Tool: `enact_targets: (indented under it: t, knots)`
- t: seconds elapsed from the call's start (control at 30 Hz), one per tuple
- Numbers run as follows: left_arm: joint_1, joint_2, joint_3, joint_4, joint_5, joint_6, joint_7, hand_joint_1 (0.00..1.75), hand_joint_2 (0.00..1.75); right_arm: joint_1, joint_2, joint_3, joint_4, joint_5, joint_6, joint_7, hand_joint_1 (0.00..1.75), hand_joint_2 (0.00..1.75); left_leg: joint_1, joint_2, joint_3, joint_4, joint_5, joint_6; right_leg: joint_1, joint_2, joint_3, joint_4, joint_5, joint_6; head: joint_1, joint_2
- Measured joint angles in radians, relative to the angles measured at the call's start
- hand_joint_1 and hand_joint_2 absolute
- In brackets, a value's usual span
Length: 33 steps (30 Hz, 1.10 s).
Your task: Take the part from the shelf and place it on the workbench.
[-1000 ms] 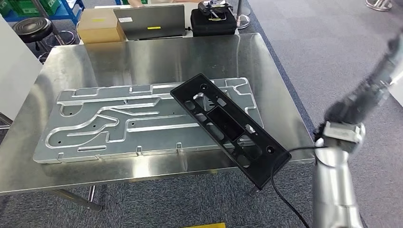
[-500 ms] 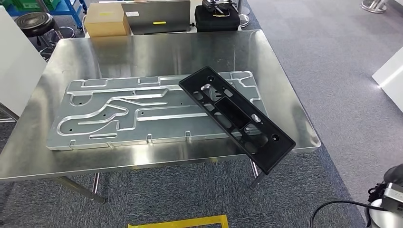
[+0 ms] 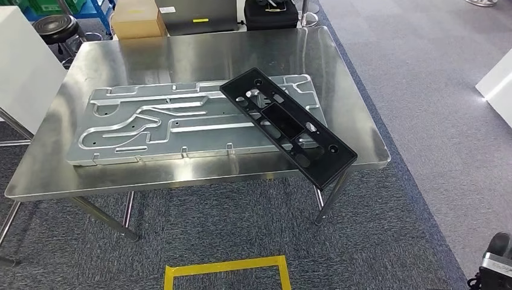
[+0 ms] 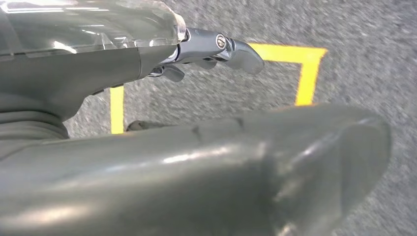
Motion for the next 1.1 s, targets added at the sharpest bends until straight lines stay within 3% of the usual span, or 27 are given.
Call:
enact_targets:
  t: [0.07,0.13,0.2,0.27,0.33,0.37,0.4,0.43,0.5,0.57,0.6,0.67,0.7,0.73,0.83,0.87,0.9,0.93,1.0,1.07,1.1]
  knots:
    - [-0.003,0.0,0.0,0.0,-0.002,0.003,0.005,0.0,0.0,0.001,0.028,-0.025,0.042,0.011,0.019,0.0,0.0,0.0,-0.005,-0.001,0.096,-0.142,-0.023,0.01,0.001,-0.002,-0.015,0.009,0.015,0.009,0.0,0.0]
    - [-0.003,0.0,0.001,0.0,-0.002,0.005,0.01,0.0,0.0,-0.001,0.053,-0.053,0.084,0.025,0.044,0.0,0.0,0.0,-0.01,-0.001,0.12,-0.194,-0.036,0.022,0.001,-0.003,-0.017,0.007,0.033,0.021,0.0,0.0]
    - [-0.001,-0.003,0.002,0.001,-0.001,0.008,0.018,0.0,0.0,-0.01,0.077,-0.089,0.152,0.056,0.081,0.002,0.0,0.0,-0.007,0.004,0.106,-0.197,-0.015,0.036,-0.002,0.001,-0.022,0.01,0.03,0.033,0.0,0.0]
    - [0.0,-0.005,0.005,0.001,0.0,0.013,0.028,0.0,0.0,-0.045,0.097,-0.158,0.3,0.125,0.122,0.005,0.0,0.0,-0.003,0.011,0.083,-0.201,0.011,0.05,-0.006,0.006,-0.044,0.068,-0.045,0.045,0.0,0.0]
    - [0.001,-0.005,0.008,0.001,0.0,0.02,0.038,0.0,0.0,-0.092,0.107,-0.257,0.532,0.201,0.126,0.007,0.0,0.0,-0.005,0.012,0.051,-0.201,0.036,0.057,-0.011,0.007,-0.073,0.189,-0.145,0.057,0.0,0.0]
    - [0.002,-0.006,0.01,0.001,0.0,0.023,0.041,0.0,0.0,-0.108,0.111,-0.303,0.653,0.223,0.11,0.008,0.0,0.0,-0.007,0.01,0.035,-0.199,0.048,0.057,-0.013,0.007,-0.08,0.244,-0.166,0.061,0.0,0.0]
    - [0.004,-0.006,0.011,0.001,0.0,0.026,0.044,0.0,0.0,-0.121,0.114,-0.337,0.767,0.234,0.088,0.011,0.0,0.0,-0.008,0.008,0.018,-0.197,0.06,0.056,-0.014,0.007,-0.076,0.279,-0.162,0.063,0.0,0.0]
    - [0.006,-0.006,0.013,0.001,0.0,0.027,0.046,0.0,0.0,-0.134,0.117,-0.36,0.873,0.239,0.063,0.025,0.0,0.0,-0.009,0.007,0.0,-0.193,0.072,0.054,-0.015,0.007,-0.056,0.281,-0.137,0.063,0.0,0.0]
    - [0.005,-0.006,0.016,0.001,0.0,0.029,0.05,0.0,0.0,-0.168,0.12,-0.382,1.066,0.256,0.03,0.097,0.0,0.0,-0.01,0.01,-0.032,-0.182,0.09,0.046,-0.015,0.008,0.033,0.184,-0.088,0.058,0.0,0.0]
    - [0.002,-0.007,0.017,0.001,-0.002,0.03,0.052,0.0,0.0,-0.2,0.124,-0.392,1.226,0.288,0.025,0.206,0.0,0.0,-0.012,0.014,-0.053,-0.17,0.104,0.035,-0.011,0.009,0.134,0.039,-0.102,0.046,0.0,0.0]
    - [-0.001,-0.007,0.018,0.001,-0.003,0.03,0.053,0.0,0.0,-0.211,0.128,-0.394,1.289,0.304,0.034,0.263,0.0,0.0,-0.012,0.015,-0.057,-0.167,0.11,0.029,-0.007,0.01,0.161,-0.005,-0.118,0.039,0.0,0.0]
    - [-0.002,-0.008,0.02,0.001,-0.007,0.031,0.054,0.0,0.0,-0.227,0.137,-0.396,1.393,0.343,0.076,0.388,0.0,0.0,-0.011,0.017,-0.062,-0.167,0.124,0.016,-0.002,0.009,0.163,-0.026,-0.118,0.021,0.0,0.0]
    - [-0.001,-0.008,0.021,0.001,-0.009,0.031,0.054,0.0,0.0,-0.232,0.142,-0.395,1.435,0.362,0.106,0.448,0.0,0.0,-0.008,0.016,-0.067,-0.162,0.12,0.009,-0.001,0.007,0.155,-0.027,-0.109,0.012,-0.001,0.0]
    - [0.001,-0.009,0.022,0.001,-0.01,0.031,0.053,0.0,0.0,-0.236,0.147,-0.393,1.469,0.378,0.134,0.497,0.0,0.0,-0.006,0.015,-0.076,-0.146,0.096,0.003,-0.002,0.004,0.144,-0.028,-0.097,0.003,0.0,0.0]
    - [0.004,-0.012,0.023,0.001,-0.017,0.028,0.051,0.0,0.0,-0.246,0.165,-0.384,1.544,0.41,0.205,0.587,0.0,0.0,-0.001,0.013,-0.119,0.009,-0.061,-0.012,-0.001,0.0,0.098,-0.028,-0.058,-0.013,0.0,0.0]
    - [0.004,-0.013,0.023,0.001,-0.02,0.027,0.05,0.0,0.0,-0.249,0.172,-0.38,1.562,0.419,0.231,0.611,0.0,0.0,-0.001,0.013,-0.127,0.071,-0.094,-0.015,0.0,-0.001,0.081,-0.026,-0.046,-0.013,0.0,0.0]
    - [0.003,-0.014,0.022,0.001,-0.023,0.025,0.049,0.0,0.0,-0.251,0.177,-0.375,1.577,0.429,0.258,0.632,0.0,0.0,0.0,0.013,-0.124,0.112,-0.1,-0.017,0.001,-0.001,0.063,-0.024,-0.034,-0.013,-0.001,0.0]
    - [0.003,-0.014,0.022,0.001,-0.026,0.024,0.048,0.0,0.0,-0.253,0.181,-0.37,1.589,0.439,0.289,0.652,0.0,0.0,0.0,0.013,-0.105,0.122,-0.082,-0.018,0.002,-0.002,0.045,-0.019,-0.023,-0.012,-0.001,0.0]
    - [0.001,-0.014,0.021,0.001,-0.034,0.022,0.046,0.0,0.0,-0.258,0.19,-0.356,1.609,0.459,0.343,0.68,0.0,0.0,0.0,0.013,-0.016,0.041,-0.029,-0.015,0.002,-0.002,0.009,-0.007,-0.003,-0.008,-0.001,0.0]
    - [-0.005,-0.013,0.019,0.001,-0.038,0.021,0.044,0.0,0.0,-0.262,0.199,-0.343,1.622,0.471,0.371,0.687,0.0,0.0,-0.003,0.013,0.098,-0.114,-0.032,-0.003,0.005,-0.002,-0.016,0.007,0.013,0.0,-0.001,0.0]
    - [-0.008,-0.013,0.018,0.001,-0.04,0.021,0.043,0.0,0.0,-0.263,0.203,-0.338,1.627,0.476,0.379,0.684,0.0,0.0,-0.006,0.013,0.132,-0.169,-0.045,0.006,0.006,-0.002,-0.021,0.01,0.022,0.005,-0.001,0.0]
